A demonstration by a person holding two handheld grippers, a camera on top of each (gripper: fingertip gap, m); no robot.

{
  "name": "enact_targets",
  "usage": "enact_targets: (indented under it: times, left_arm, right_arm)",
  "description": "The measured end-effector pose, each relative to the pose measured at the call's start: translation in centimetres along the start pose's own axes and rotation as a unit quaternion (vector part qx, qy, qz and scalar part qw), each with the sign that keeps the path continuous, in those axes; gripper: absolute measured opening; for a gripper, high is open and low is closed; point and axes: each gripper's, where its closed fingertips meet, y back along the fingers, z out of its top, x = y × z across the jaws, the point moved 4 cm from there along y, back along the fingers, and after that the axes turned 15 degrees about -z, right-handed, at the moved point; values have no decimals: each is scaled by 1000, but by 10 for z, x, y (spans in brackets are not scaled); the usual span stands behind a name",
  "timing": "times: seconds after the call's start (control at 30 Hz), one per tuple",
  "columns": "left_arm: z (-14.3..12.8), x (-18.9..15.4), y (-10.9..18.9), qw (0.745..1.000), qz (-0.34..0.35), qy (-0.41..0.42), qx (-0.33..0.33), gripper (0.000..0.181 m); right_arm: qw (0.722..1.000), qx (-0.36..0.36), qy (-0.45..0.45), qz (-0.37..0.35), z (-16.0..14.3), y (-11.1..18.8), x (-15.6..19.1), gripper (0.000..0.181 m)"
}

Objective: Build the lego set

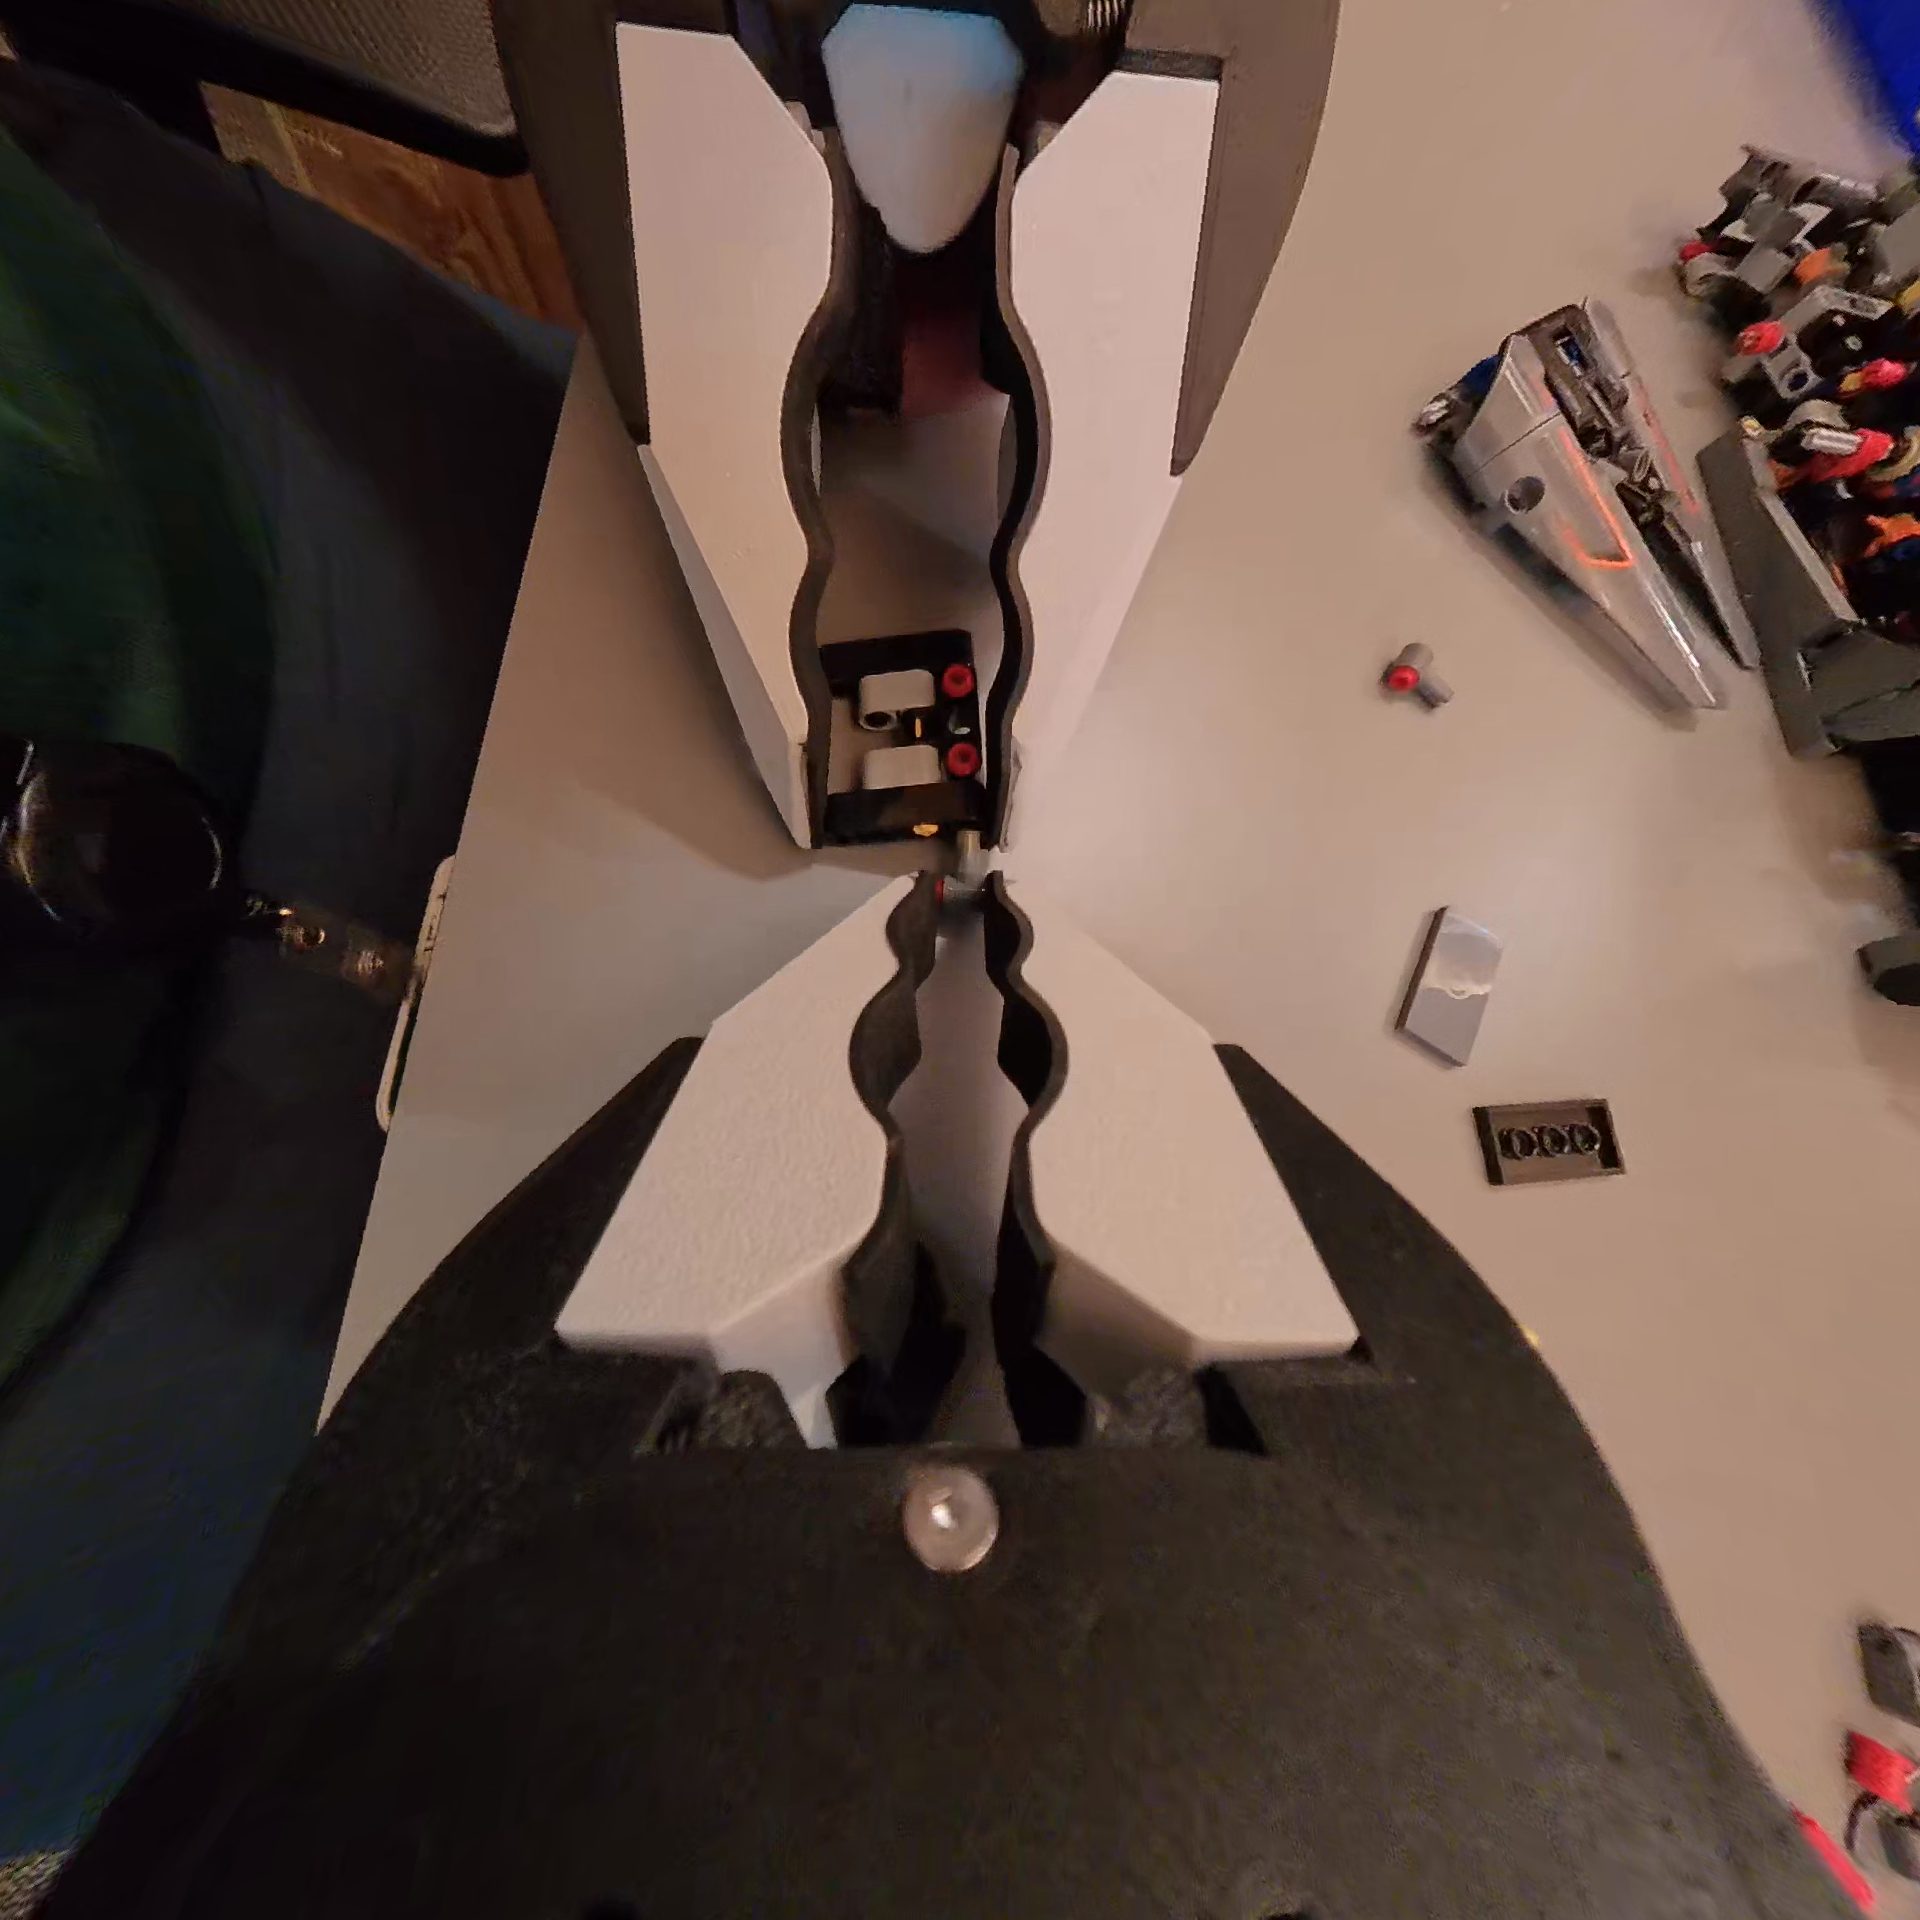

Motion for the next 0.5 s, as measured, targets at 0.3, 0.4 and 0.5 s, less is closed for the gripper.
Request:
enact_targets:
  times: [0.3,0.4,0.5]
  left_arm:
    - [0,0,0,1000,-3,2,-2,30]
    - [0,0,-1,1000,-4,3,-3,30]
    - [0,0,-1,1000,-1,0,-1,30]
  right_arm:
    - [999,25,22,-22,4,3,1,7]
    - [999,30,22,-26,4,3,1,7]
    - [998,34,26,-36,5,3,2,7]
